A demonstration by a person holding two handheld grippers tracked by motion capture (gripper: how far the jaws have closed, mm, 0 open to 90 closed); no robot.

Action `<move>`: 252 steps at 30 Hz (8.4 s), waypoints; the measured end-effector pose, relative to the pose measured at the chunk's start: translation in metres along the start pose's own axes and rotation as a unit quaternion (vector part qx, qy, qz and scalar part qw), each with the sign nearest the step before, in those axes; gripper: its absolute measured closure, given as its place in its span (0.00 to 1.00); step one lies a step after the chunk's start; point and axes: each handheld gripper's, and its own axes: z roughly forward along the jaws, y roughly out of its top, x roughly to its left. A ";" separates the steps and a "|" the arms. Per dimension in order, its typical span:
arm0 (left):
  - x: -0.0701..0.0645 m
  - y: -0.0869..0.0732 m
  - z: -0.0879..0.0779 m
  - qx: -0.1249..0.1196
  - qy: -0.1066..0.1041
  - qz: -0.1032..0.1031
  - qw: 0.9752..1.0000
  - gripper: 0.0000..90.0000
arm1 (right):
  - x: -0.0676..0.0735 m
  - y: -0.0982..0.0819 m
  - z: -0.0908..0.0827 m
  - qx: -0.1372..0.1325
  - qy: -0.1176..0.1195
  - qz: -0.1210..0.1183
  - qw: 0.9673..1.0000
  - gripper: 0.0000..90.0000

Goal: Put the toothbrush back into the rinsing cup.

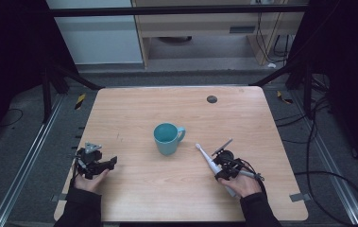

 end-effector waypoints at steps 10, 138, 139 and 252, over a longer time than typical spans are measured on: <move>0.000 0.000 0.000 0.001 -0.001 -0.001 1.000 0.37 | -0.002 0.002 0.000 0.006 0.002 0.008 1.000 0.73; 0.007 0.001 -0.010 -0.038 0.015 -0.016 0.999 0.39 | 0.075 0.142 -0.042 -0.508 0.020 0.083 0.857 0.74; 0.006 0.001 -0.010 -0.038 0.015 -0.016 0.999 0.39 | 0.076 0.143 -0.041 -0.509 0.021 0.084 0.857 0.74; 0.000 -0.001 -0.006 -0.033 0.007 0.000 0.999 0.37 | -0.045 -0.044 -0.043 -0.400 -0.056 0.108 0.908 0.23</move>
